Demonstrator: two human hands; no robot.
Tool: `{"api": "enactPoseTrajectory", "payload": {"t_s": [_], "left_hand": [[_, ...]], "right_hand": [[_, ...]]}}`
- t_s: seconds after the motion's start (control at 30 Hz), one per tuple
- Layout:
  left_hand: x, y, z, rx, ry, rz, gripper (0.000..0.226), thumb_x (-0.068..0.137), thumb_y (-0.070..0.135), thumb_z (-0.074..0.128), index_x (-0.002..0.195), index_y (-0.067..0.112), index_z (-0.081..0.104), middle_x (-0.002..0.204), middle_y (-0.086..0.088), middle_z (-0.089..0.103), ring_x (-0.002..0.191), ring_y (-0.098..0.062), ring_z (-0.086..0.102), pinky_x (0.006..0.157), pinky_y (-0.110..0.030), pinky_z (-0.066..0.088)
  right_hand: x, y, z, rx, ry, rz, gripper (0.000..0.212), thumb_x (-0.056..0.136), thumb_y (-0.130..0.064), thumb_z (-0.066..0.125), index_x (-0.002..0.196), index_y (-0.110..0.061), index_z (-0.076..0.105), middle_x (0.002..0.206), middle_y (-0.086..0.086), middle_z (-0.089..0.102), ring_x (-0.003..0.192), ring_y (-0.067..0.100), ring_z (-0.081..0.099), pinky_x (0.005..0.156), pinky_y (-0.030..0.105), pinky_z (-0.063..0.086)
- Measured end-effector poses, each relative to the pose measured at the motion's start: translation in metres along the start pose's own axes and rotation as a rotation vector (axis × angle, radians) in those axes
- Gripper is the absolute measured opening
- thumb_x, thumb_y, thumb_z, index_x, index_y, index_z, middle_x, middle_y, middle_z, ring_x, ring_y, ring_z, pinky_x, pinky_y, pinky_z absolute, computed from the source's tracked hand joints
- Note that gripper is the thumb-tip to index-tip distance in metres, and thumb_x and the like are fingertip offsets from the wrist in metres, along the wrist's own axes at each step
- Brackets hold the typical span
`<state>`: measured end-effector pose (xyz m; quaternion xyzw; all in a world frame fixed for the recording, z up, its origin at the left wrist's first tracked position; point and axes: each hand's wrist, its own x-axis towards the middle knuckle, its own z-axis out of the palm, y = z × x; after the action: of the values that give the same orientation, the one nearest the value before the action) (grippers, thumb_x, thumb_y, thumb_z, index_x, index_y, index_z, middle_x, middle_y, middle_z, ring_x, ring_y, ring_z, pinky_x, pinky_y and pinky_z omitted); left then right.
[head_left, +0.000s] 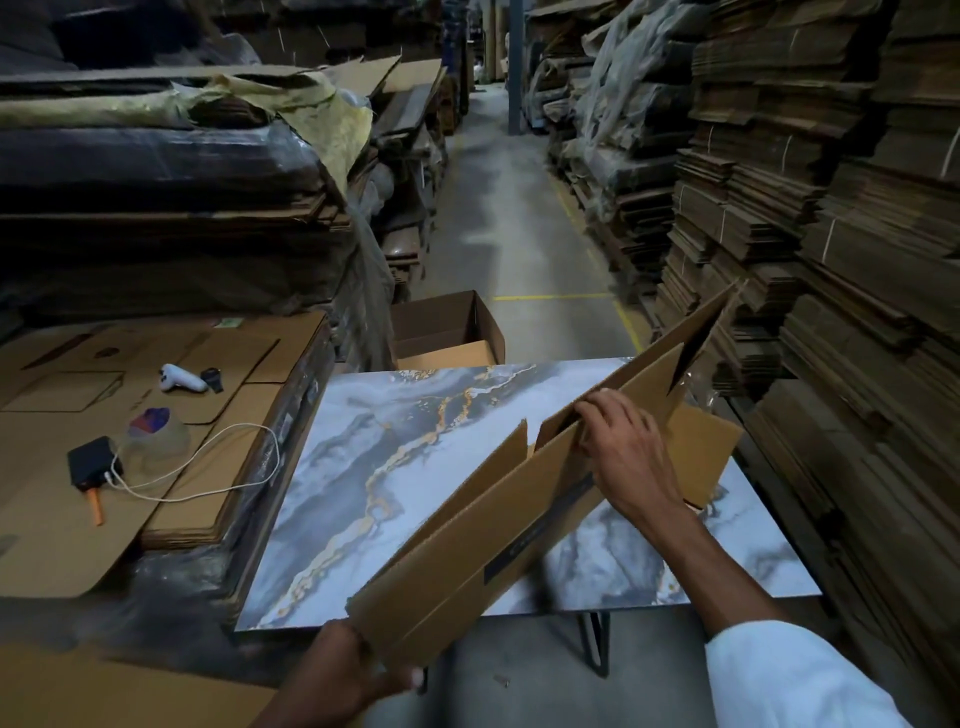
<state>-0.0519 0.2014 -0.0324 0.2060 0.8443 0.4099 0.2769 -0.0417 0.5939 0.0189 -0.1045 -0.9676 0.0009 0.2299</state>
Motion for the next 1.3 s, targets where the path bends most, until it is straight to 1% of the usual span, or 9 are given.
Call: {"api": "enactPoseTrajectory", "payload": {"t_s": [0.1, 0.27, 0.4, 0.5, 0.63, 0.8, 0.93, 1.07, 1.3], "left_hand": [[0.014, 0.001, 0.007, 0.069, 0.120, 0.077, 0.068, 0.070, 0.061, 0.082, 0.128, 0.059, 0.048, 0.131, 0.020, 0.061, 0.116, 0.000, 0.061, 0.102, -0.028, 0.050], [0.022, 0.010, 0.027, 0.132, 0.185, -0.018, 0.120, 0.054, 0.095, 0.057, 0.148, 0.024, 0.040, 0.139, 0.008, 0.054, 0.128, -0.013, 0.053, 0.112, -0.032, 0.042], [0.028, 0.026, 0.038, 0.081, 0.207, -0.088, 0.097, 0.063, 0.082, 0.066, 0.134, 0.017, 0.055, 0.118, 0.005, 0.065, 0.106, -0.011, 0.063, 0.089, -0.010, 0.048], [0.033, 0.041, 0.042, 0.061, 0.269, -0.026, 0.066, 0.083, 0.054, 0.073, 0.132, 0.012, 0.060, 0.101, 0.013, 0.061, 0.097, -0.008, 0.063, 0.076, 0.003, 0.040], [0.042, 0.065, 0.045, 0.017, 0.341, -0.008, 0.061, 0.081, 0.070, 0.058, 0.086, 0.011, 0.070, 0.066, 0.017, 0.062, 0.063, 0.000, 0.064, 0.059, -0.002, 0.041], [0.064, 0.083, 0.046, -0.105, 0.531, -0.024, 0.044, 0.093, 0.040, 0.066, 0.061, 0.011, 0.059, 0.045, 0.007, 0.055, 0.046, -0.005, 0.055, 0.047, -0.018, 0.040], [0.089, 0.073, 0.043, -0.322, 0.638, -0.151, 0.032, 0.090, 0.041, 0.073, 0.076, 0.013, 0.065, 0.074, -0.015, 0.072, 0.072, -0.033, 0.070, 0.065, -0.051, 0.060], [0.101, 0.069, 0.046, -0.487, 0.719, -0.218, 0.017, 0.089, 0.029, 0.075, 0.090, 0.013, 0.070, 0.082, -0.004, 0.074, 0.078, -0.029, 0.069, 0.074, -0.054, 0.061], [0.105, 0.062, 0.060, -0.898, 0.718, -0.285, 0.023, 0.092, 0.004, 0.070, 0.112, -0.006, 0.064, 0.103, -0.020, 0.070, 0.091, -0.039, 0.068, 0.086, -0.056, 0.058]], "right_hand": [[-0.004, -0.014, 0.003, 0.110, 0.023, 0.187, 0.073, 0.082, -0.013, 0.081, 0.146, -0.015, 0.045, 0.153, 0.011, 0.042, 0.139, 0.033, 0.041, 0.107, 0.046, 0.046], [-0.023, -0.040, 0.012, 0.758, -0.180, 0.752, 0.075, 0.097, -0.060, 0.051, 0.156, -0.020, 0.025, 0.155, 0.010, 0.044, 0.125, 0.035, 0.058, 0.097, 0.050, 0.052], [-0.048, -0.038, 0.067, 1.034, -0.436, 0.738, 0.125, 0.055, -0.107, 0.024, 0.159, -0.040, 0.010, 0.158, 0.005, 0.044, 0.117, 0.034, 0.066, 0.102, 0.057, 0.052], [-0.053, -0.056, 0.050, 1.120, -0.496, 0.703, 0.101, 0.078, -0.089, 0.044, 0.160, -0.044, 0.007, 0.148, 0.005, 0.055, 0.111, 0.031, 0.069, 0.095, 0.051, 0.057], [-0.053, -0.067, 0.039, 1.132, -0.513, 0.641, 0.050, 0.094, -0.064, 0.053, 0.139, -0.065, 0.031, 0.136, -0.009, 0.059, 0.116, 0.024, 0.064, 0.094, 0.047, 0.058], [-0.056, -0.079, 0.035, 1.105, -0.505, 0.566, 0.062, 0.095, -0.053, 0.061, 0.149, -0.043, 0.033, 0.136, -0.020, 0.049, 0.132, 0.018, 0.052, 0.109, 0.039, 0.045], [-0.062, -0.086, 0.034, 0.998, -0.371, 0.536, 0.023, 0.088, -0.051, 0.064, 0.103, -0.038, 0.053, 0.114, -0.011, 0.060, 0.105, 0.014, 0.062, 0.092, 0.045, 0.054], [-0.068, -0.096, 0.015, 1.213, -0.525, 0.424, 0.036, 0.092, -0.041, 0.069, 0.080, -0.007, 0.068, 0.077, 0.020, 0.071, 0.064, 0.023, 0.067, 0.065, 0.041, 0.058], [-0.078, -0.110, 0.016, 1.329, -1.043, 0.459, 0.049, 0.082, -0.067, 0.070, 0.105, -0.024, 0.073, 0.119, 0.009, 0.072, 0.104, 0.022, 0.070, 0.098, 0.031, 0.055]]}}
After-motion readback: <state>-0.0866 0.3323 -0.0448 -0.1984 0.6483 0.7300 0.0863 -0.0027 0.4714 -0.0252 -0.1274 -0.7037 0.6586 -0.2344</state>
